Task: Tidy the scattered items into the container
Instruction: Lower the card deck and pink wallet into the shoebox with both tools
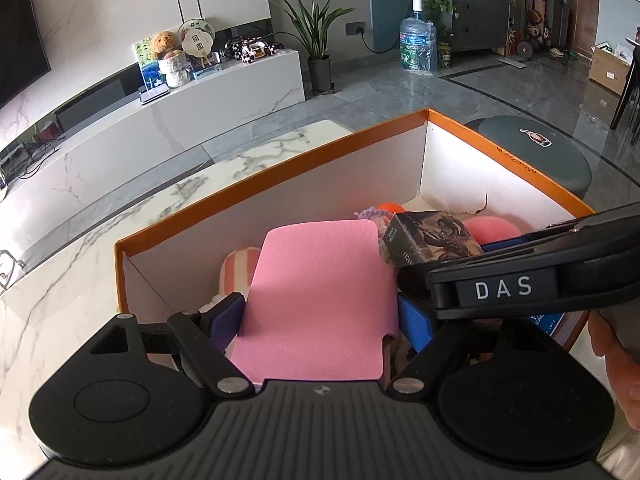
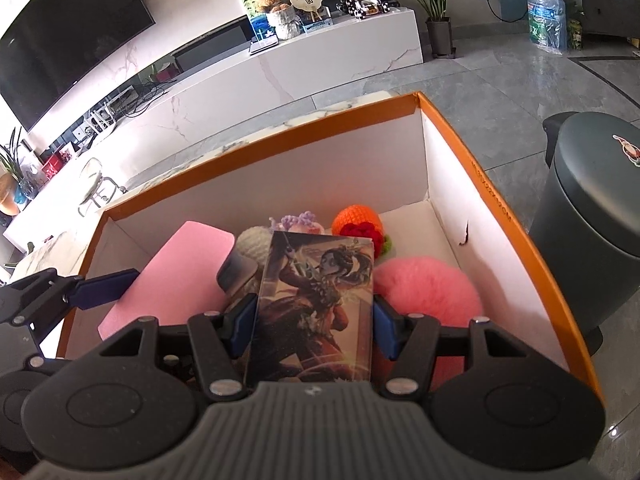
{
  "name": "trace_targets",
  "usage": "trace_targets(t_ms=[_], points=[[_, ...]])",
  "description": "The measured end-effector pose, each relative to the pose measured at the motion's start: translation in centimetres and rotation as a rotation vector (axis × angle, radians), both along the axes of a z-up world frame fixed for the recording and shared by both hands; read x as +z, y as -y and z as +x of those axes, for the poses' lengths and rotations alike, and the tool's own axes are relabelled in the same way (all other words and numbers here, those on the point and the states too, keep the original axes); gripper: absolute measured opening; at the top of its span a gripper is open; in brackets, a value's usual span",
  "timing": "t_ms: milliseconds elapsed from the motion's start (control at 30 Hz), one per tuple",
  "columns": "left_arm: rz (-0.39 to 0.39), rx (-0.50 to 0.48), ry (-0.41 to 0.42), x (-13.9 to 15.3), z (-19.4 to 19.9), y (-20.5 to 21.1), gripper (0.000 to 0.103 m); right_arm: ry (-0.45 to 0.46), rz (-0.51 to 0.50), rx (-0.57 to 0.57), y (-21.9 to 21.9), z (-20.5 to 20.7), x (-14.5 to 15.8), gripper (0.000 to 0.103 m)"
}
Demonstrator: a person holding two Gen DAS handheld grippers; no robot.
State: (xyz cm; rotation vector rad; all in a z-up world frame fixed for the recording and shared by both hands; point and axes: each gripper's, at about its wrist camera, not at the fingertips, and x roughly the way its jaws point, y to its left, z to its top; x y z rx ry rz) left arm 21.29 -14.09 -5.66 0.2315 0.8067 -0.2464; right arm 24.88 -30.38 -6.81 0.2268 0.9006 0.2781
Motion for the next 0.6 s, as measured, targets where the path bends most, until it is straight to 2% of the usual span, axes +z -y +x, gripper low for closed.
trace_targets(t_ms=[400, 467, 600], points=[[-0.046, 0.06, 0.002, 0.08, -0.35, -0.12, 0.096, -0.009, 0.04, -0.018, 0.63, -0.26, -0.01, 0.065], [-0.066, 0.075, -0.002, 0.17, -0.32, -0.24, 0.096, 0.009, 0.046, -0.024, 0.87, -0.52, 0.07, 0.072], [-0.101, 0.1, -0.013, 0.45, -0.16, -0.6, 0.096, 0.028, 0.053, -0.033, 0.97, -0.7, 0.27, 0.074]])
